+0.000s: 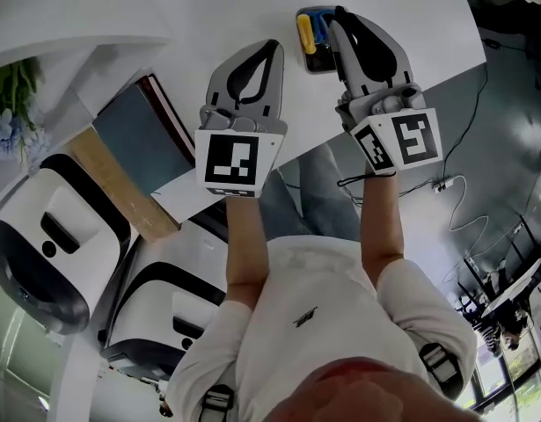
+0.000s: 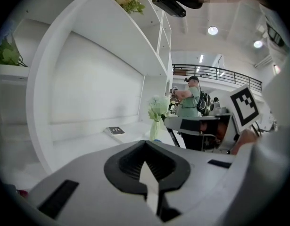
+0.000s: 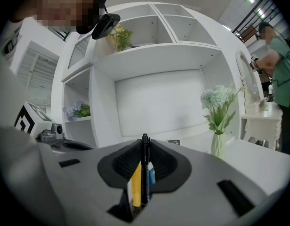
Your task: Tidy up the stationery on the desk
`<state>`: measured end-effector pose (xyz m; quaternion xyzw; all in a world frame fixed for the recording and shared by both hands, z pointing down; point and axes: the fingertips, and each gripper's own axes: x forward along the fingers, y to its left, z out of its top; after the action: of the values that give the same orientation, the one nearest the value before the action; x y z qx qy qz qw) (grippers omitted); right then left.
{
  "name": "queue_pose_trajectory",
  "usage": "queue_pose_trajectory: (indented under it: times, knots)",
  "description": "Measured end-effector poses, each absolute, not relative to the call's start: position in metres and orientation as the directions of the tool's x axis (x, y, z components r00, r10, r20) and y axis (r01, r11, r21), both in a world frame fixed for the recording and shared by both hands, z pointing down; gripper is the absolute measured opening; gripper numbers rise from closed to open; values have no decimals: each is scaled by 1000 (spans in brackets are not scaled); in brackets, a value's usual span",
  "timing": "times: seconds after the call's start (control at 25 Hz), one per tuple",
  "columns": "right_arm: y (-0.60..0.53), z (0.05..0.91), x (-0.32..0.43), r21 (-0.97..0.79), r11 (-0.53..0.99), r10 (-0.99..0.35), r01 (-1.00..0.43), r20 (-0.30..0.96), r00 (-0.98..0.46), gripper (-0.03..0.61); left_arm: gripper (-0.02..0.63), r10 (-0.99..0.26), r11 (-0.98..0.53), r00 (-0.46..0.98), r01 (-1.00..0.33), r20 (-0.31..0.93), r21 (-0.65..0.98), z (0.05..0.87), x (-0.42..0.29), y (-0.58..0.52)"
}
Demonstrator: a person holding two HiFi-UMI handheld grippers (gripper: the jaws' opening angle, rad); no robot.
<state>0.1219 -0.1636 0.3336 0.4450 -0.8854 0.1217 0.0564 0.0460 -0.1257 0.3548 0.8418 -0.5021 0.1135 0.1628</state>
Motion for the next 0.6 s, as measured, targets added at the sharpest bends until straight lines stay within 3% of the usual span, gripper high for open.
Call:
queue_pose_trajectory:
  times: [0.6]
  knots:
    - [-173,353,141,-219,538,-817,-814,102,-568,44,0,-765,-506,532,-845,363,173,368,93,-137]
